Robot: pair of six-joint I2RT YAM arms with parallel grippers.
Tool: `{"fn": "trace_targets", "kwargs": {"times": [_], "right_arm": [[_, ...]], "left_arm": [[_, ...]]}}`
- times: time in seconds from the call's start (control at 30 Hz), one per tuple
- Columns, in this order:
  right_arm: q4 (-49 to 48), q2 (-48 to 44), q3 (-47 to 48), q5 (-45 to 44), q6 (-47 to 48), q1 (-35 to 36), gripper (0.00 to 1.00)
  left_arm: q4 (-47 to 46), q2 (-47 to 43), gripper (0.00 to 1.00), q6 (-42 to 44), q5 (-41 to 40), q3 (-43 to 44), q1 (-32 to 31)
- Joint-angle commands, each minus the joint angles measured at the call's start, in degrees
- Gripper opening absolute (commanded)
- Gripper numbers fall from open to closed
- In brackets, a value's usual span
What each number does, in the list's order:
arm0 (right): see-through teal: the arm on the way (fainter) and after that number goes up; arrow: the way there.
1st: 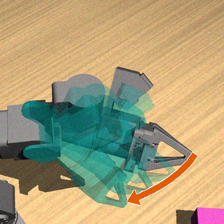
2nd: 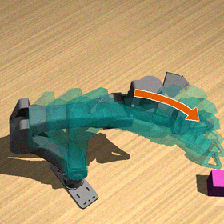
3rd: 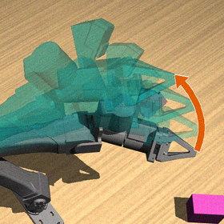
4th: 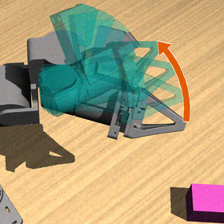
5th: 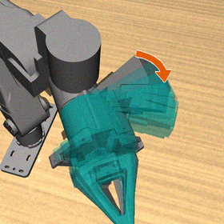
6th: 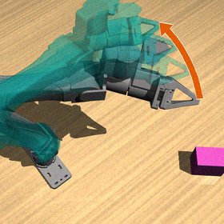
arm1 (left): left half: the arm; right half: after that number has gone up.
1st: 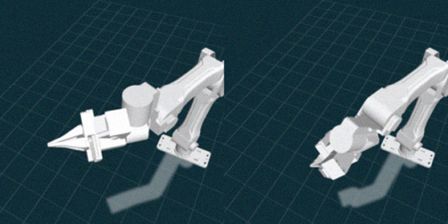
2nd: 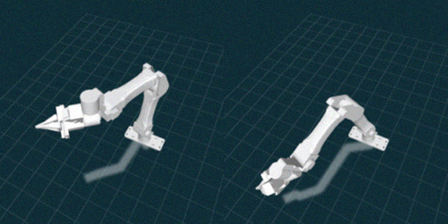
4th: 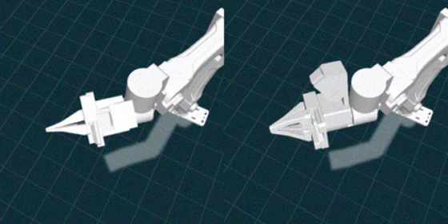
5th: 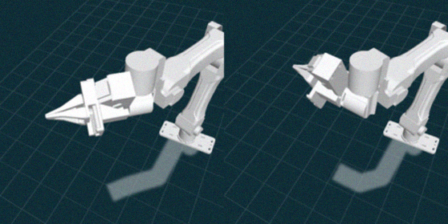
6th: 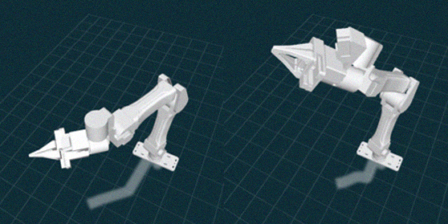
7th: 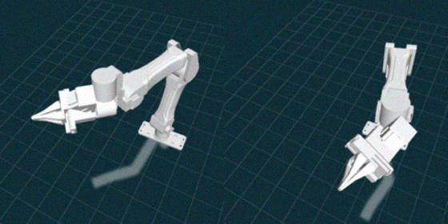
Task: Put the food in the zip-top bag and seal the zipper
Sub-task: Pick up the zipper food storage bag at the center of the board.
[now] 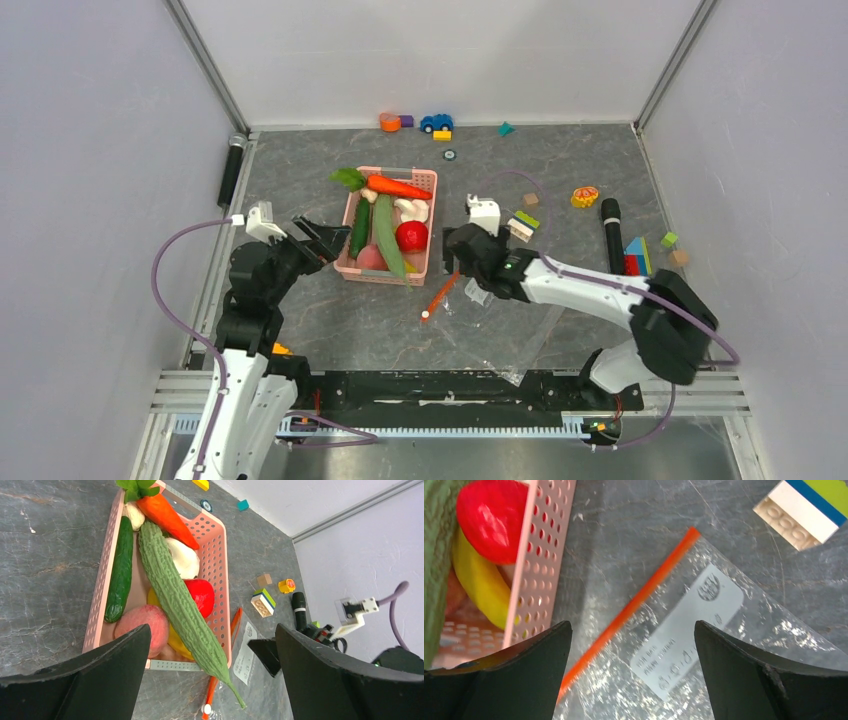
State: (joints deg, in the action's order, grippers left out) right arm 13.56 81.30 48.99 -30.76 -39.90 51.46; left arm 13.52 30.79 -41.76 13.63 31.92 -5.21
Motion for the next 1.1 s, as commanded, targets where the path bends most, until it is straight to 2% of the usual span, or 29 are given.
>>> {"fn": "trace_targets", "kwargs": {"times": [0.0, 0.23, 0.37, 0.63, 0.73, 0.8, 0.93, 1.07], "right_arm": [[5.37, 8.39, 9.13, -11.15, -5.83, 2.77, 0.98], [14.07, 19.35, 18.69, -15.23, -10.25, 4.35, 0.99], [15.7, 20.89, 17.25, -16.53, -12.76, 4.44, 0.99], [13.18, 24.27, 14.48, -12.44, -11.9, 4.44, 0.99], [10.38, 23.9, 10.31, -11.99, -12.11, 4.44, 0.99], [4.69, 22.66, 5.6, -10.29, -10.97, 4.43, 0.99], [-5.2, 18.82, -6.43, -5.86, -12.48, 4.44, 0.92], [-13.02, 14.63, -14.15, -4.35, -12.18, 4.43, 0.86]], "left_arm": [[-2.26, -0.95, 1.0, -1.64, 0.31, -0.52, 0.2], [-1.83, -1.25, 1.0, -1.93, 0.72, -0.57, 0.12], [-1.7, -1.16, 1.0, -2.0, -0.17, -0.78, 0.12], [-1.3, -1.37, 1.0, -2.54, 1.31, -0.71, 0.07], [-1.22, -1.5, 1.0, -2.71, 0.76, -0.99, 0.12], [-0.98, -1.37, 1.0, -2.8, 0.79, -1.02, 0.12], [-0.87, -1.33, 1.0, -2.98, 0.83, -0.86, 0.12], [-0.77, -1.25, 1.0, -2.89, 0.32, -0.93, 0.12]]}}
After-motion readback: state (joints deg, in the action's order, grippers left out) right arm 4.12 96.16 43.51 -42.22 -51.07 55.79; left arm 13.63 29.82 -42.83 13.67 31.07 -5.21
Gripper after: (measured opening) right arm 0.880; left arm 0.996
